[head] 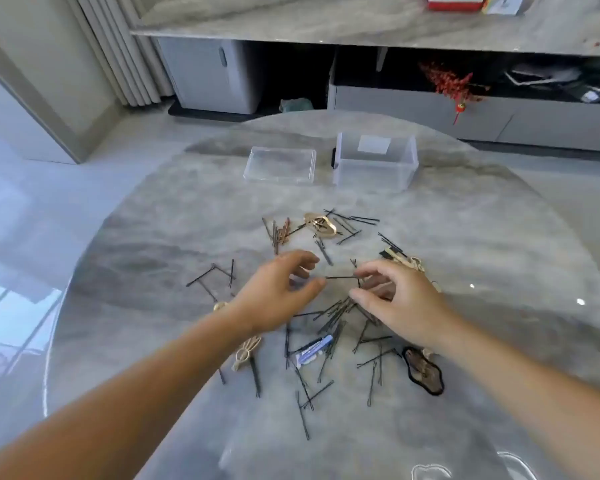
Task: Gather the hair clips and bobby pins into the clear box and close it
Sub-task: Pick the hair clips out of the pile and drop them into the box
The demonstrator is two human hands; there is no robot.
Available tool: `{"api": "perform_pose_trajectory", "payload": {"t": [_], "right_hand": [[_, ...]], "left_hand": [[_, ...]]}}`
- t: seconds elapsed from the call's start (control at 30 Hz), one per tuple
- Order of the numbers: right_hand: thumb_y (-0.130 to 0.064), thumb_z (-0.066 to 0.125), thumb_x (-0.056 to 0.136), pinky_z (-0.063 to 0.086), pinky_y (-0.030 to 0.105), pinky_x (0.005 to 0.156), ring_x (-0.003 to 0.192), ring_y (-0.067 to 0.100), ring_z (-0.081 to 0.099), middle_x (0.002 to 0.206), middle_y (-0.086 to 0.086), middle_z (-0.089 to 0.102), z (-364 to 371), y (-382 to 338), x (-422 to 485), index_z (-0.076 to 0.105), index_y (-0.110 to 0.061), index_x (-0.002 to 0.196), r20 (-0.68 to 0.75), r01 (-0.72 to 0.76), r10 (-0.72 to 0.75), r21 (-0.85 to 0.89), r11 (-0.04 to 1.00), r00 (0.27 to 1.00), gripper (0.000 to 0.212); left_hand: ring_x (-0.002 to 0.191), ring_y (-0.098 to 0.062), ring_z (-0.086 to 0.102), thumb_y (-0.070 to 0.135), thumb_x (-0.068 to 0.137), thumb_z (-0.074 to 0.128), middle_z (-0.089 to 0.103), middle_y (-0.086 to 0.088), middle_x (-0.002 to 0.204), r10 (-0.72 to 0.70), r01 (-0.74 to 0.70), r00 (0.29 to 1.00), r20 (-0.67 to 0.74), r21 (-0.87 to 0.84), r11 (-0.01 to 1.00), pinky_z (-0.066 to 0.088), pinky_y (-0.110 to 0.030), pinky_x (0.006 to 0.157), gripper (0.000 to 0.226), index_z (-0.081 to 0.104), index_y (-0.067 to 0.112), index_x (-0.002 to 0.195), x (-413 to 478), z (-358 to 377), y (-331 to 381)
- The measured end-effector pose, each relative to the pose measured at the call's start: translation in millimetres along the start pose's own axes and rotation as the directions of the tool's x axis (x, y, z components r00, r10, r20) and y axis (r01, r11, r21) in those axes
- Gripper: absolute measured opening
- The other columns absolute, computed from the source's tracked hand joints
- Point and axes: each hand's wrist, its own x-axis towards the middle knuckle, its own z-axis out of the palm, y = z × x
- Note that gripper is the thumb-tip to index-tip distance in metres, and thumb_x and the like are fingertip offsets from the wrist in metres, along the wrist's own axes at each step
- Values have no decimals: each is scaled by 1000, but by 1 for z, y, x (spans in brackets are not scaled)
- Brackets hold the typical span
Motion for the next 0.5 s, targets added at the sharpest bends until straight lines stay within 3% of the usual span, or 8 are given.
{"api": "perform_pose_trajectory", "payload": {"t": [0.17,0.27,0.33,0.4,0.5], "right_hand": [[-39,70,81,48,16,77,93,-2,60,102,-19,63,4,0,-6,65,-33,104,-79,84,-93,-107,991,993,24],[-48,65,81,42,28,94,113,6,51,114,-19,61,-5,7,-15,64,-32,111,-130,52,-84,-238,970,988,34],[-56,59,82,33,41,108,131,16,38,133,-9,54,-13,15,-18,59,-30,124,-149,-22,-39,-387,922,988,50],[-57,54,86,22,45,113,142,23,24,148,-2,41,-17,21,-19,48,-28,138,-152,-125,64,-439,890,986,60],[-64,38,86,25,46,109,139,28,26,143,2,42,-17,29,-14,40,-25,138,-126,-193,153,-443,876,980,65]], "left_hand": [[107,-5,62,45,93,60,64,6,120,89,-85,994,-64,60,995,53,-33,96,43,56,23,129,-2,-3,-2],[127,-15,51,52,92,56,53,1,139,110,-78,983,-150,205,976,44,-41,109,55,50,22,138,-18,-8,-10],[147,-28,27,65,91,45,30,-7,159,64,30,980,-189,453,891,23,-47,121,72,35,25,149,-31,-14,-26],[153,-35,-4,78,87,27,2,-16,166,-55,202,966,-251,610,766,-1,-52,123,87,16,27,156,-41,-18,-49],[151,-41,-14,88,79,13,-9,-24,164,-261,393,918,-298,607,691,-8,-55,121,101,2,26,158,-49,-19,-70]]}}
